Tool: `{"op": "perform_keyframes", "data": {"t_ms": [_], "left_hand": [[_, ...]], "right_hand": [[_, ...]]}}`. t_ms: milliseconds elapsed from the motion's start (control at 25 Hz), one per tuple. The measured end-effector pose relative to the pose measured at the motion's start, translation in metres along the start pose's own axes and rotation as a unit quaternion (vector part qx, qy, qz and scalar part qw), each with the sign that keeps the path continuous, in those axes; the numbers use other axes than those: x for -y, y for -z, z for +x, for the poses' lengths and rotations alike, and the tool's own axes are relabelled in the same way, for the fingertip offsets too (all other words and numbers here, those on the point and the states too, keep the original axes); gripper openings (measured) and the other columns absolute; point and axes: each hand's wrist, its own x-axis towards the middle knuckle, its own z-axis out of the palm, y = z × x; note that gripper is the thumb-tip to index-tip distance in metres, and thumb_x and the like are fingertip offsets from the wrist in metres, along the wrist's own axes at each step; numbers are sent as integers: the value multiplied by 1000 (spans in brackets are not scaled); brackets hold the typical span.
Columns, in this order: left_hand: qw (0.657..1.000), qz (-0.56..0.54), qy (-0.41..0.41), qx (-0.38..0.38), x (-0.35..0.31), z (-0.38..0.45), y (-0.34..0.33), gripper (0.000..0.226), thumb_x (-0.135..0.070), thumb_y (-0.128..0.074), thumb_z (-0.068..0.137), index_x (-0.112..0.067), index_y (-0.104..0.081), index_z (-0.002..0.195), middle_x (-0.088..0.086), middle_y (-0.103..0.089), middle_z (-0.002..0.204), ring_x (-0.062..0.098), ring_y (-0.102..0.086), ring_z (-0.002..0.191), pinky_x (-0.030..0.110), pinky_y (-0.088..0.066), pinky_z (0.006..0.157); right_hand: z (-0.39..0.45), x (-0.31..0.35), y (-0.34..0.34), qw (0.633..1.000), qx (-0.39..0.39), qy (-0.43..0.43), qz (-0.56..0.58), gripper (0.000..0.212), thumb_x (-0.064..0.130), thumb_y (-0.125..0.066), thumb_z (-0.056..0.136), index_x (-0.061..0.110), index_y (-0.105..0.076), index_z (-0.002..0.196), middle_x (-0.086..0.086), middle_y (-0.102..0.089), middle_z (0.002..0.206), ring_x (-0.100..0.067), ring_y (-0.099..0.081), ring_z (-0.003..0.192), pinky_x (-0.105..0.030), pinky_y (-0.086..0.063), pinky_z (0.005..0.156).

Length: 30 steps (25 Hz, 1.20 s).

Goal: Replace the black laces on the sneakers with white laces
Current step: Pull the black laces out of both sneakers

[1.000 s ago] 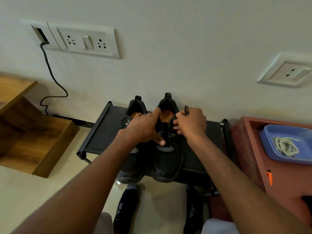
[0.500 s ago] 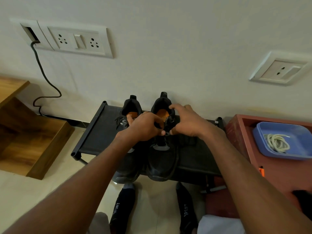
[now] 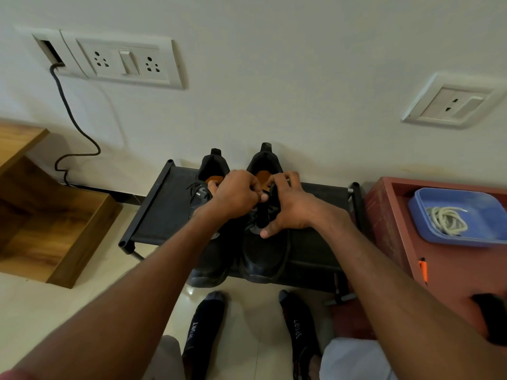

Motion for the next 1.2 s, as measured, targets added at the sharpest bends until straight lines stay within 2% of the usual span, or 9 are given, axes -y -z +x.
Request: {"op": "perform_keyframes", "data": {"t_ms": [240, 360, 440, 520, 720, 840, 960, 1080, 1200], "left_hand": [[988, 154, -13, -26, -6, -10, -9, 20, -58, -72, 89, -39, -74, 97, 0, -47, 120, 25, -43, 126, 62, -17, 116], [997, 20, 7, -68, -6, -10, -7, 22, -43, -85, 81, -39, -70, 66, -10, -65, 100, 14, -58, 109, 56, -26, 107], [987, -106, 35, -119, -9, -13, -8, 20, -34, -84, 85, -30, -73, 68, -13, -70, 79, 5, -63, 89, 45, -27, 96], [976, -132, 61, -161, -12, -18, -12, 17, -33, -79, 91, -24, -74, 77, -12, -68, 74, 3, -61, 81, 42, -23, 89], [983, 46, -41, -176, -14, -16, -18, 19, -35, -77, 88, -29, -65, 101, -11, -65, 80, 11, -59, 87, 44, -25, 94], [981, 106, -88, -138, -11, -12, -12, 3, -27, -74, 89, -28, -76, 87, -8, -66, 75, 16, -63, 90, 41, -18, 84], [971, 166, -96, -141, -7, -10, -6, 12, -21, -69, 91, -26, -76, 82, -6, -60, 70, 17, -60, 84, 39, -15, 83], [988, -18, -62, -140, -11, -18, -5, 15, -20, -66, 96, -24, -72, 83, -6, -70, 72, 11, -66, 77, 37, -31, 87], [936, -315, 28, -152, -14, -33, -1, 13, -13, -65, 100, -11, -71, 89, 3, -74, 75, 19, -71, 70, 39, -60, 69]], "right_hand": [[2, 0, -2, 1000, -2, -1, 10, 116, 40, -100, 64, 36, -22, 150, 15, -1, 155, -41, -45, 139, -49, -51, 104], [4, -3, 0, 1000, 4, -10, 5, 120, 40, -100, 64, 36, -19, 153, 14, 0, 157, -41, -44, 141, -51, -50, 105], [6, -3, 2, 1000, 6, -14, 4, 120, 40, -100, 64, 36, -19, 153, 13, -1, 156, -40, -42, 141, -52, -50, 106], [8, -2, 2, 1000, 5, -21, 2, 120, 39, -99, 65, 36, -19, 153, 12, -1, 156, -41, -42, 142, -54, -50, 107], [10, -2, 1, 1000, 15, -8, 7, 120, 38, -100, 64, 38, -18, 152, 13, -2, 155, -41, -42, 142, -56, -50, 107], [10, -6, 2, 1000, 18, 0, 15, 118, 35, -100, 64, 38, -20, 151, 13, -4, 153, -38, -42, 141, -53, -50, 108], [10, -8, 1, 1000, 20, 17, 9, 122, 34, -100, 65, 41, -16, 154, 15, 0, 155, -38, -39, 144, -53, -48, 110], [8, -8, 2, 1000, 21, 14, 5, 126, 34, -99, 66, 45, -12, 156, 16, 4, 158, -40, -36, 147, -56, -48, 111], [5, -4, 0, 1000, 10, 9, 4, 128, 35, -100, 65, 47, -11, 156, 14, 4, 159, -41, -38, 145, -57, -49, 110]]}}
